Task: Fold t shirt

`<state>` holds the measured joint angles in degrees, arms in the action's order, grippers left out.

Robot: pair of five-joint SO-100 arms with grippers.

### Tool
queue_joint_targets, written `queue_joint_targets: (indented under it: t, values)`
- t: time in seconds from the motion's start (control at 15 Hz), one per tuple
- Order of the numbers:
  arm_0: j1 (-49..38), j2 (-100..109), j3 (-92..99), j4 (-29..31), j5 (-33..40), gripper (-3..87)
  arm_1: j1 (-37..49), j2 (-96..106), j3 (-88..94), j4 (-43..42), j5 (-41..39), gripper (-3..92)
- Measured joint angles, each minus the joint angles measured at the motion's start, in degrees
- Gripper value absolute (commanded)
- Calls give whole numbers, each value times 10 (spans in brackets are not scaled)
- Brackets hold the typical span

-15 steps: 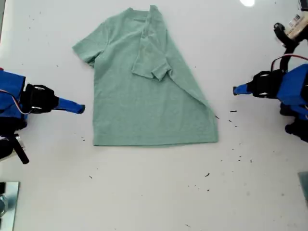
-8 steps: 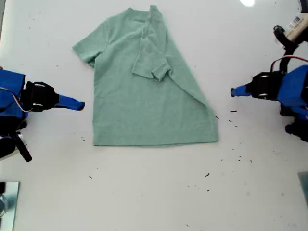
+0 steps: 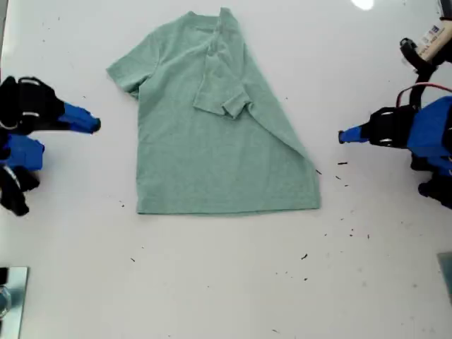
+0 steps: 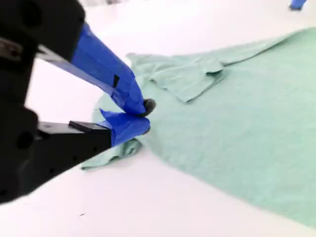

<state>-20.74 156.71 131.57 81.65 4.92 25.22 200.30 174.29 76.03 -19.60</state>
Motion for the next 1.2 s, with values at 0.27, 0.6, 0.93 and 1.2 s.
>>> queue_joint_targets:
  t: [0.27,0.6,0.93,1.2]
  values:
    - [-216,-191,-272,95,178,-2,-8,0,0,0,-2,48]
    - [-312,-274,-267,77,252,289,-22,0,0,0,-2,49]
    - [-325,-410,-173,-52,268,281,-22,0,0,0,-4,49]
    - [-363,-533,-98,-191,271,280,-22,0,0,0,-12,49]
